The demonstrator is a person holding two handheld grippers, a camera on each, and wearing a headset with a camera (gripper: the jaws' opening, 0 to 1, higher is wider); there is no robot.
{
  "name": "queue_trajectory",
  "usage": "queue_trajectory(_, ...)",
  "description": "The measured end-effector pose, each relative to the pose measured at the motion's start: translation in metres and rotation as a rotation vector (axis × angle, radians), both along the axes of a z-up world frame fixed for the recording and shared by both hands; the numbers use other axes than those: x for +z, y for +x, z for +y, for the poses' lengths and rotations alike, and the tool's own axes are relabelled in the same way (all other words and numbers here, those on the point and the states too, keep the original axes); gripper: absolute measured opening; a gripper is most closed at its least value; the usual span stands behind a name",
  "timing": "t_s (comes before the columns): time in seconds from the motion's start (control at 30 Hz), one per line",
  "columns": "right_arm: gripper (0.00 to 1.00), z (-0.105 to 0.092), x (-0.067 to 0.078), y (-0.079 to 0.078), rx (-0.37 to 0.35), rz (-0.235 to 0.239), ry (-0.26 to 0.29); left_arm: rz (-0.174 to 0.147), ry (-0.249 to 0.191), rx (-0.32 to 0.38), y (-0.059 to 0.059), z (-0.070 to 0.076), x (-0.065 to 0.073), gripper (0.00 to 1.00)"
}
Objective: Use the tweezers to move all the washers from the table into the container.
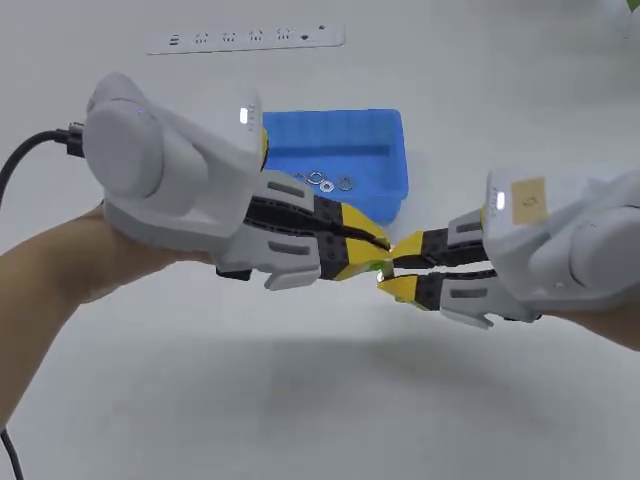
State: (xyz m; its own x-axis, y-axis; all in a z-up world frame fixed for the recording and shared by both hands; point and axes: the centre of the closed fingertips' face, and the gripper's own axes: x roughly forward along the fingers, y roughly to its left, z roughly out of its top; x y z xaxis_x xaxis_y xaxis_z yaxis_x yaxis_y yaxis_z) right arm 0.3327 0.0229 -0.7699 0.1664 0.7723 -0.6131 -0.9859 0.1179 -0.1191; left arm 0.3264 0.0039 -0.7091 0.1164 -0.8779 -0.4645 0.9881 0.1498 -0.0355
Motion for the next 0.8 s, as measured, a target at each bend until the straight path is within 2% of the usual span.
queue_trajectory(0.3,0.11,0.0,-0.004,0.006,-0.007,0.005,0.012,-0.008,0.015,0.002,0.005,0.0,-0.004,0.06)
queue_trajectory(0.43,0.11,0.001,-0.006,0.007,-0.005,0.004,0.009,0.006,0.018,0.015,0.007,0.0,-0.006,0.06)
queue_trajectory(0.53,0.11,0.002,-0.007,0.009,-0.01,0.005,0.016,-0.005,0.025,0.02,0.01,0.001,-0.007,0.06)
queue_trajectory(0.8,0.12,0.002,-0.007,0.011,-0.02,0.024,0.029,0.003,0.029,0.028,0.013,0.001,-0.008,0.06)
